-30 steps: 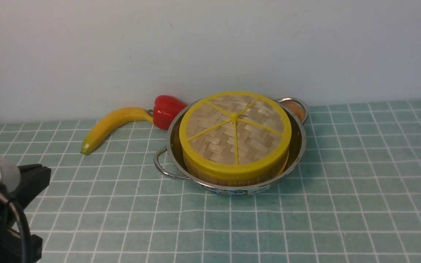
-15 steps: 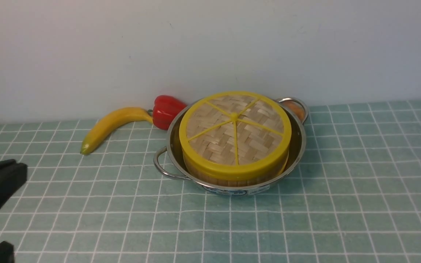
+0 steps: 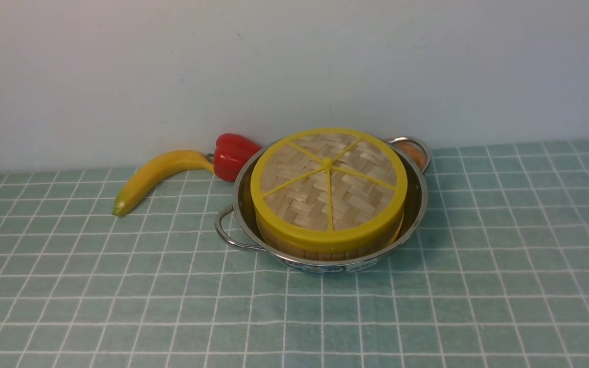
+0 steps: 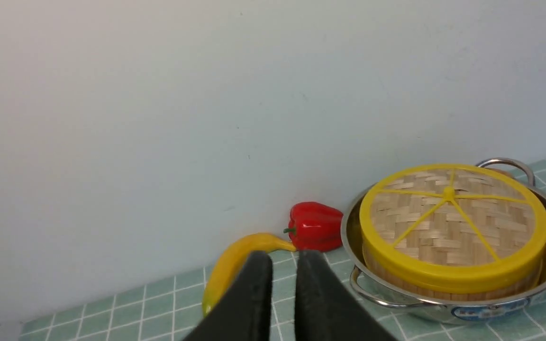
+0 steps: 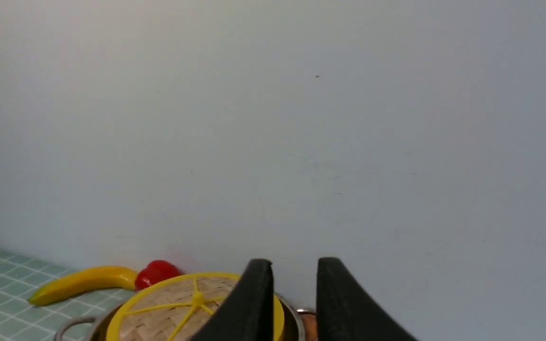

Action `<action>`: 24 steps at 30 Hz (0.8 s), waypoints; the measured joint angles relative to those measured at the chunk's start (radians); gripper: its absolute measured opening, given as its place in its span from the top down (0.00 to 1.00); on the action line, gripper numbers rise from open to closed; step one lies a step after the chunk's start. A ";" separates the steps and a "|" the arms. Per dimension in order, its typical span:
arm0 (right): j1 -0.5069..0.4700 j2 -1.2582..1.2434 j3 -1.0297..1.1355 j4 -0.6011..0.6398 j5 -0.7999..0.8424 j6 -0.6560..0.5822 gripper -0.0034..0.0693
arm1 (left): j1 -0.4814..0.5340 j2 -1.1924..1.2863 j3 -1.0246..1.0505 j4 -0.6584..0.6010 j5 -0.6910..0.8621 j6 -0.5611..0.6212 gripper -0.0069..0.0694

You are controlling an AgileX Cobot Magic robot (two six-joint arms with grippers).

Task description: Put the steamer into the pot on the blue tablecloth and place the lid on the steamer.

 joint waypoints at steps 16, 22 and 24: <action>-0.038 -0.040 0.337 0.000 -0.045 0.000 0.61 | 0.048 -0.220 0.428 0.001 -0.071 0.000 0.78; -0.076 -0.110 0.421 0.000 -0.045 0.001 0.61 | 0.119 -0.277 0.511 0.001 -0.108 0.000 0.77; -0.092 -0.124 0.441 0.000 -0.045 0.001 0.61 | 0.126 -0.279 0.524 0.001 -0.129 0.000 0.77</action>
